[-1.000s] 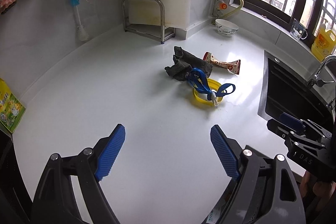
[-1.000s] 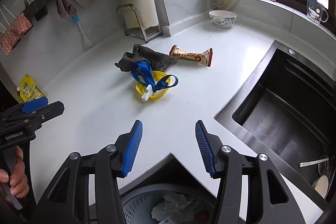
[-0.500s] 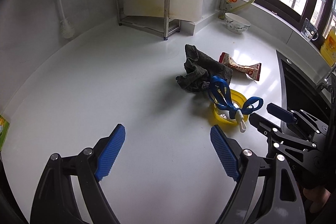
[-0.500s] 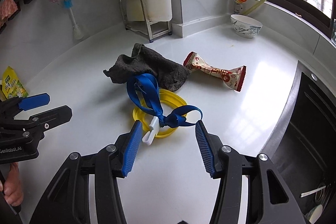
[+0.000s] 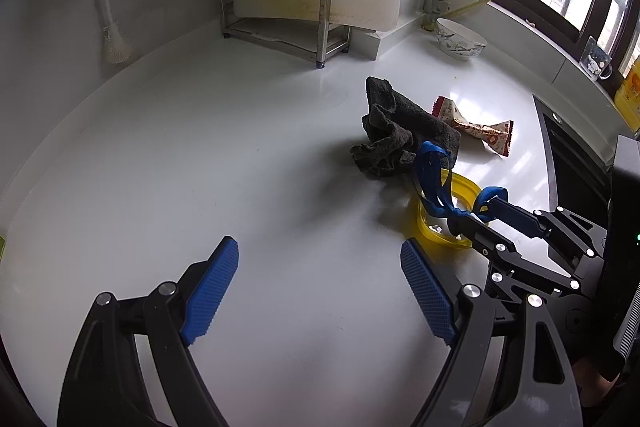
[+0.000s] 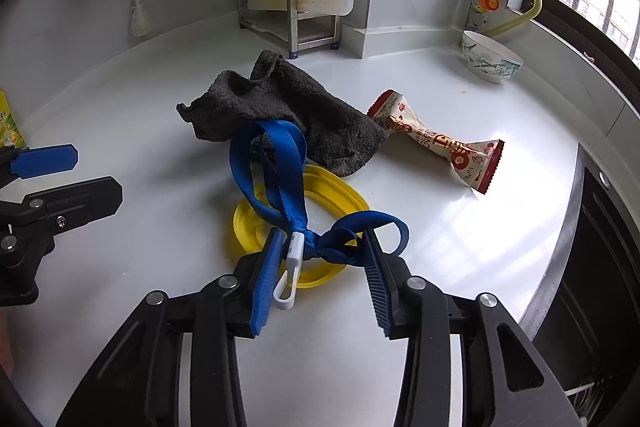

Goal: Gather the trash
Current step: 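Grasp the blue strap with the right tool and lift it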

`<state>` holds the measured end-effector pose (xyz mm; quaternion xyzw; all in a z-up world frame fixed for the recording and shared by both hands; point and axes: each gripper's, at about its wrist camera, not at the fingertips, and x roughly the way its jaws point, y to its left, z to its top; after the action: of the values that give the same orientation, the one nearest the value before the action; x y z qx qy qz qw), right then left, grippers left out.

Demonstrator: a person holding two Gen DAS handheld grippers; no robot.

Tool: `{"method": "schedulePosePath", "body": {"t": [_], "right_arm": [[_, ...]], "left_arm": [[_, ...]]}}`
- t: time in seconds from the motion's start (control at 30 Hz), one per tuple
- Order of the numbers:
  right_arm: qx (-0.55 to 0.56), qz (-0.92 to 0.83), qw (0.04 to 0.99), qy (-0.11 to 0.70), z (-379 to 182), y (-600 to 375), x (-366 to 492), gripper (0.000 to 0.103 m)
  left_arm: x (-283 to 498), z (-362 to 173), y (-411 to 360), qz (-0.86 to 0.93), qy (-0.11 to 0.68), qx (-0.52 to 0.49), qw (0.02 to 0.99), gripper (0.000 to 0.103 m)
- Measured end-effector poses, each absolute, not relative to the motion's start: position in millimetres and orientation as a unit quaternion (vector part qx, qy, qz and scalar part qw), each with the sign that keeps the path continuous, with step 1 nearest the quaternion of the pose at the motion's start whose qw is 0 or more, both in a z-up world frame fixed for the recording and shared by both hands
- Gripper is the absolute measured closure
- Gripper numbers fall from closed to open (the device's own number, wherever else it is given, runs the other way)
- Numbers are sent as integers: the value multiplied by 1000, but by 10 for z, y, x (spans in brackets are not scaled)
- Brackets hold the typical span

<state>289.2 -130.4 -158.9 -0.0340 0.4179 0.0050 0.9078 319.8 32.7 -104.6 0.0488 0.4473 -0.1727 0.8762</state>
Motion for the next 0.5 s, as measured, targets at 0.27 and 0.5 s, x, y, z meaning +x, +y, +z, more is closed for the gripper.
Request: {"method": "schedulePosePath", "body": {"t": [0.27,0.5], "right_arm": [[33,4,911,411,-1482,-1509,2848,93],[85,-13,918,386,-1305,-1747,2701,94]], "left_arm": [[3161,-1055,244,-183,448,45,874,21],[3084,-1064,32,-207,447,47,869,21]]}}
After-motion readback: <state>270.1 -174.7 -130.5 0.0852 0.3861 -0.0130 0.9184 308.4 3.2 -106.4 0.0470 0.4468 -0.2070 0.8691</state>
